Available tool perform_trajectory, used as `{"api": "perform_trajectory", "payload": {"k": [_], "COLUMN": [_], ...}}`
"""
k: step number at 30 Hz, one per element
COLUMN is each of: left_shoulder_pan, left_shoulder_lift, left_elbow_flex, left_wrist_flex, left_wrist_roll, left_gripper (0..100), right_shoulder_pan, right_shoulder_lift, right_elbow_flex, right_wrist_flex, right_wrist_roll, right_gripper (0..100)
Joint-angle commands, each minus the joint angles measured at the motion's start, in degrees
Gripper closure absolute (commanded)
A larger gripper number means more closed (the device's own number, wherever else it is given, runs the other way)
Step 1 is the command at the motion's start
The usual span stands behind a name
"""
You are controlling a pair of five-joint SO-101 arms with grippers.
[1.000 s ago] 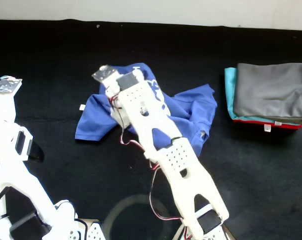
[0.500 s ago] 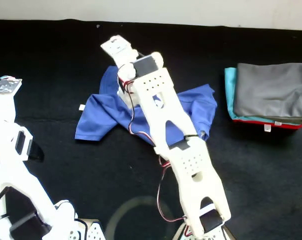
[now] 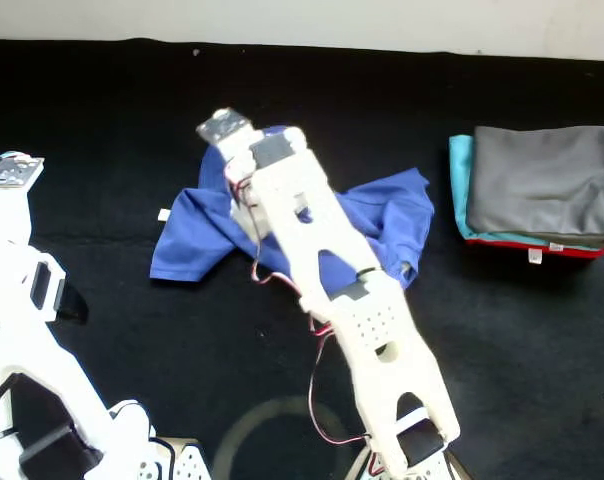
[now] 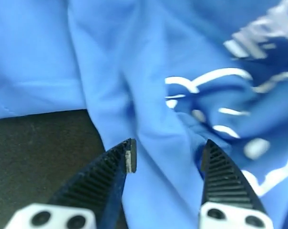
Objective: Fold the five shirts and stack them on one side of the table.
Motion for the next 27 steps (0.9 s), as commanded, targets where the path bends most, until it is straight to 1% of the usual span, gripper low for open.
{"api": "perform_trajectory", "payload": {"k": [1, 3, 6, 7, 12, 17, 20, 25, 27], "left_shoulder_pan": [-0.4, -0.4, -0.4, -0.31, -0.04, 0.13, 1.98, 6.64, 7.96], "left_shoulder_lift": [-0.84, -0.84, -0.84, -0.84, -0.84, -0.84, -0.84, 0.22, 2.86], "left_elbow_flex": [-0.31, -0.31, -0.31, -0.22, -0.22, -0.84, -3.12, -4.62, -4.7], "left_wrist_flex": [-0.62, -0.62, -0.7, -0.7, -0.7, -0.7, -0.44, -0.35, -0.26], "left_wrist_roll": [-0.18, -0.18, -0.18, -0.18, -0.18, -0.18, 0.0, 3.16, 3.25], "left_gripper": [77, 77, 77, 77, 77, 77, 77, 76, 76], "right_shoulder_pan": [-0.22, 0.31, 1.8, 2.42, 4.97, 5.32, 5.14, 4.35, 4.35], "right_shoulder_lift": [1.89, 3.12, 2.15, 1.1, -8.57, -17.89, -22.29, -32.75, -38.46], "right_elbow_flex": [-0.13, -0.13, -0.22, -0.22, -0.22, 1.36, 9.89, 25.71, 34.07], "right_wrist_flex": [-0.66, -0.57, -0.31, -0.04, 3.38, 9.19, 9.1, 9.01, 8.04], "right_wrist_roll": [0.62, 0.62, 0.44, 0.26, 0.26, 0.35, 0.53, 0.09, -1.76], "right_gripper": [81.8, 87.4, 99.8, 98.5, 99.3, 99.3, 99.3, 99.3, 99.3]}}
